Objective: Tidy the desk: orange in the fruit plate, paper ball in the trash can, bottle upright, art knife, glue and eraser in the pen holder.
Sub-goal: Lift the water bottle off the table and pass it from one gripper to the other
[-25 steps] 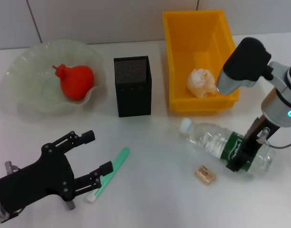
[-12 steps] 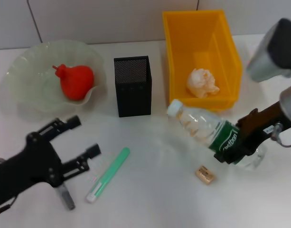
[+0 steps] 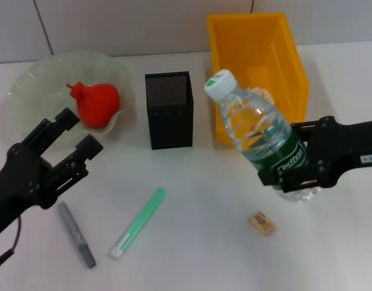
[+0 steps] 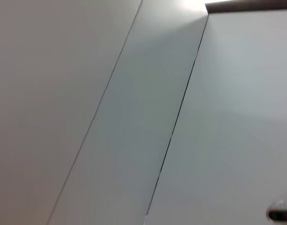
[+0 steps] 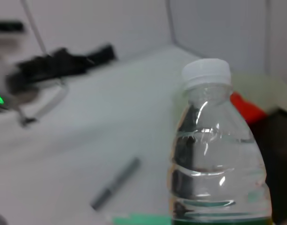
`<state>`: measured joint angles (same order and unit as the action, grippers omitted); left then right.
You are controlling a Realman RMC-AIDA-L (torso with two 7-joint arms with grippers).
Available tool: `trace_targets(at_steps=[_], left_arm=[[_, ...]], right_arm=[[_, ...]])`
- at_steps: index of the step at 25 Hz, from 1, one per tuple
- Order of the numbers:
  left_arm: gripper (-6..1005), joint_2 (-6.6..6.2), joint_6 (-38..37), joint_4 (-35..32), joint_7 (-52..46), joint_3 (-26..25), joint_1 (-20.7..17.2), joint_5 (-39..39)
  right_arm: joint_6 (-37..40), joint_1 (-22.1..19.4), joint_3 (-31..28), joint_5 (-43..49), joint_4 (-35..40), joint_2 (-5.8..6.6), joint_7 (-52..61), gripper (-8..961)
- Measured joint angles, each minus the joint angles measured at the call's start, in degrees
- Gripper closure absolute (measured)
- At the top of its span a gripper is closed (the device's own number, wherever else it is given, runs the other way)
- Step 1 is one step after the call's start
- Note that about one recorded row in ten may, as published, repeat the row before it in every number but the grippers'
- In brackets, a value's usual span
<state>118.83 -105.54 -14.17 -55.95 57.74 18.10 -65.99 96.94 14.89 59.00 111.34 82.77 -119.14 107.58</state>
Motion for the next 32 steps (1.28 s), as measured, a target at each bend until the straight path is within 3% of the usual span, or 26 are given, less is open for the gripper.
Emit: trace_targets(at_steps=[5, 7, 11, 21, 32], left_arm=[[183, 0.02, -0.5, 1.5, -0.7, -0.1, 0.9, 0.4], [183, 0.26, -2.3, 6.1, -2.7, 1.2, 6.3, 0.8], [183, 0.28, -3.3, 6.5, -4.5, 2.6, 8.4, 0.7], [183, 0.35, -3.1, 6.0, -4.9, 5.4, 10.0, 0.7], [184, 0.34, -2.6, 5.1, -4.2, 6.7, 10.7, 0.8]], right_arm=[[1.2, -0.4, -0.1, -8.4, -7.8, -0.01, -10.0, 192], [1.8, 0.0, -0.1, -11.5, -11.5, -0.06, -14.1, 192], [2.4, 0.6, -0.1, -13.0, -13.9, -0.02, -17.0, 192], [3.4, 6.8, 1.2, -13.2, -23.4, -0.12, -20.1, 192], [2.2, 10.8, 4.1, -12.8, -28.3, -0.01, -20.6, 191]])
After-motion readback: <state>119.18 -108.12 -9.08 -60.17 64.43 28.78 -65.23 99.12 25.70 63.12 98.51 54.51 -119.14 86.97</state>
